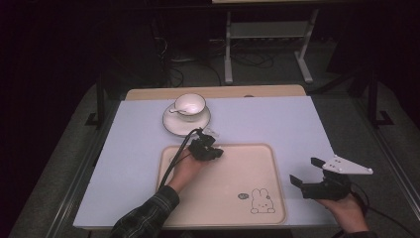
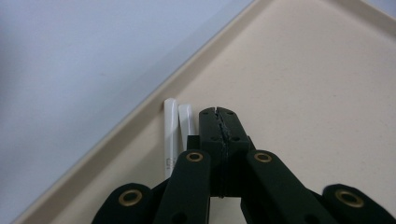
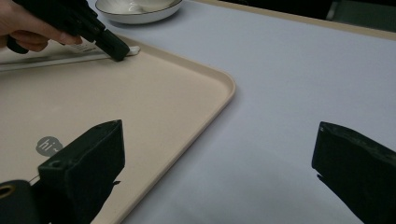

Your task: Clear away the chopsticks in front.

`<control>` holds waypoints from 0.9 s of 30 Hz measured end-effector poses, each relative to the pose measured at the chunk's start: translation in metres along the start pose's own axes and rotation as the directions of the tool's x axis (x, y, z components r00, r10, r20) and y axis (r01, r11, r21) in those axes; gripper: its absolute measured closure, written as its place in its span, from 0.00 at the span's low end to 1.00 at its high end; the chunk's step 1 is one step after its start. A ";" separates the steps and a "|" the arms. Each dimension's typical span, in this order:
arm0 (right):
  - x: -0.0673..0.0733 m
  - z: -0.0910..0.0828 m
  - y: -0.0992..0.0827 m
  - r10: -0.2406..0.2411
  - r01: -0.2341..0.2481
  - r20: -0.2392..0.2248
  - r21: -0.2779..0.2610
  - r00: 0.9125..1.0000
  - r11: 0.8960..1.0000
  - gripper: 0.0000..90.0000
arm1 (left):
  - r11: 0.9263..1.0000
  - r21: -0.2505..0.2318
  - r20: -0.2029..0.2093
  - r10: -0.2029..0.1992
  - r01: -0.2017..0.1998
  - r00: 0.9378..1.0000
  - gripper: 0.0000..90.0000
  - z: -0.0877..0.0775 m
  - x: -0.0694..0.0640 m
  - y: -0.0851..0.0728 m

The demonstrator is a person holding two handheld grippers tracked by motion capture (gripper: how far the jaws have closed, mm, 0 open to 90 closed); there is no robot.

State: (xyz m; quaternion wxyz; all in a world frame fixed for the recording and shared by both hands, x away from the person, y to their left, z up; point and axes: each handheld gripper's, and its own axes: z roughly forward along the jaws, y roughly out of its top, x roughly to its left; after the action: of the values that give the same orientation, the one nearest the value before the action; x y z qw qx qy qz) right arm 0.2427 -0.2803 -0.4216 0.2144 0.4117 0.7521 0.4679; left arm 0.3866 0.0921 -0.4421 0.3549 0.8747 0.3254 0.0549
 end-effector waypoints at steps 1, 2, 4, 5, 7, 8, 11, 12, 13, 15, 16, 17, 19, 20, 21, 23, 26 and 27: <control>0.000 0.000 0.000 -0.001 0.001 0.001 0.000 1.000 1.000 0.02 | 1.000 0.002 -0.008 -0.002 0.002 1.000 1.00 -0.001 0.002 -0.001; 0.000 0.000 0.000 -0.001 0.001 0.001 0.001 1.000 1.000 0.02 | 1.000 0.002 -0.016 -0.002 0.002 1.000 1.00 -0.003 0.004 -0.002; 0.000 0.001 0.000 -0.002 0.002 0.001 0.002 1.000 1.000 0.02 | 1.000 0.004 -0.023 -0.010 0.010 1.000 0.99 -0.007 0.008 -0.004; 0.001 0.001 0.000 -0.004 0.004 0.000 0.002 1.000 1.000 0.02 | 1.000 0.002 -0.024 -0.018 0.018 1.000 0.99 -0.008 0.009 -0.006; 0.001 0.001 0.001 -0.004 0.004 -0.001 0.002 1.000 1.000 0.02 | 1.000 0.007 -0.030 -0.018 0.018 0.999 1.00 -0.012 0.012 -0.009; 0.001 0.001 0.001 -0.003 0.003 -0.001 0.002 1.000 1.000 0.02 | 1.000 0.010 -0.033 -0.018 0.019 0.999 0.99 -0.013 0.012 -0.010; 0.001 0.001 0.001 -0.002 0.002 0.000 0.001 1.000 1.000 0.02 | 1.000 0.022 -0.038 -0.015 0.016 0.999 1.00 -0.019 0.014 -0.015; 0.001 0.001 0.001 -0.003 0.003 0.001 0.000 1.000 1.000 0.02 | 1.000 0.026 -0.042 -0.015 0.016 0.999 1.00 -0.022 0.015 -0.017; 0.001 0.001 0.001 -0.003 0.003 0.001 -0.001 1.000 1.000 0.02 | 0.999 0.031 -0.043 -0.014 0.015 0.999 0.99 -0.024 0.015 -0.019; 0.001 0.000 0.001 -0.003 0.003 0.001 -0.001 1.000 1.000 0.02 | 0.999 0.039 -0.047 -0.013 0.015 0.999 1.00 -0.030 0.017 -0.024; 0.001 0.000 0.001 -0.003 0.003 0.002 0.000 1.000 1.000 0.02 | 0.999 0.041 -0.047 -0.017 0.019 0.999 1.00 -0.033 0.018 -0.026; 0.001 0.000 0.001 -0.003 0.003 0.002 0.000 1.000 1.000 0.02 | 0.999 0.043 -0.051 -0.022 0.025 0.998 1.00 -0.036 0.018 -0.029; 0.001 0.000 0.001 -0.005 0.005 0.001 -0.001 1.000 1.000 0.02 | 0.998 0.043 -0.052 -0.032 0.035 0.998 1.00 -0.041 0.020 -0.035; 0.001 0.001 0.001 -0.006 0.006 0.002 -0.002 1.000 1.000 0.02 | 0.998 0.046 -0.048 -0.038 0.040 0.998 0.99 -0.044 0.020 -0.038; 0.002 0.001 0.001 -0.007 0.007 0.001 -0.001 1.000 1.000 0.02 | 0.998 0.045 -0.048 -0.044 0.046 0.998 0.99 -0.047 0.020 -0.041; 0.002 0.001 0.001 -0.007 0.007 0.002 0.000 1.000 1.000 0.02 | 0.998 0.052 -0.054 -0.043 0.046 0.998 1.00 -0.052 0.021 -0.046; 0.002 0.000 0.001 -0.008 0.008 0.001 -0.001 1.000 1.000 0.02 | 0.997 0.061 -0.059 -0.042 0.046 0.997 0.99 -0.062 0.021 -0.056; 0.002 0.000 0.001 -0.008 0.008 0.002 -0.001 1.000 1.000 0.02 | 0.997 0.061 -0.063 -0.043 0.047 0.997 1.00 -0.066 0.022 -0.060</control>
State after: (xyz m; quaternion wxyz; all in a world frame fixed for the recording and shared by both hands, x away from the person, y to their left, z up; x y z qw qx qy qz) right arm 0.2421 -0.2783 -0.4207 0.2172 0.4089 0.7533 0.4672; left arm 0.3503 0.1765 -0.4353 0.3182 0.8757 0.3574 0.0637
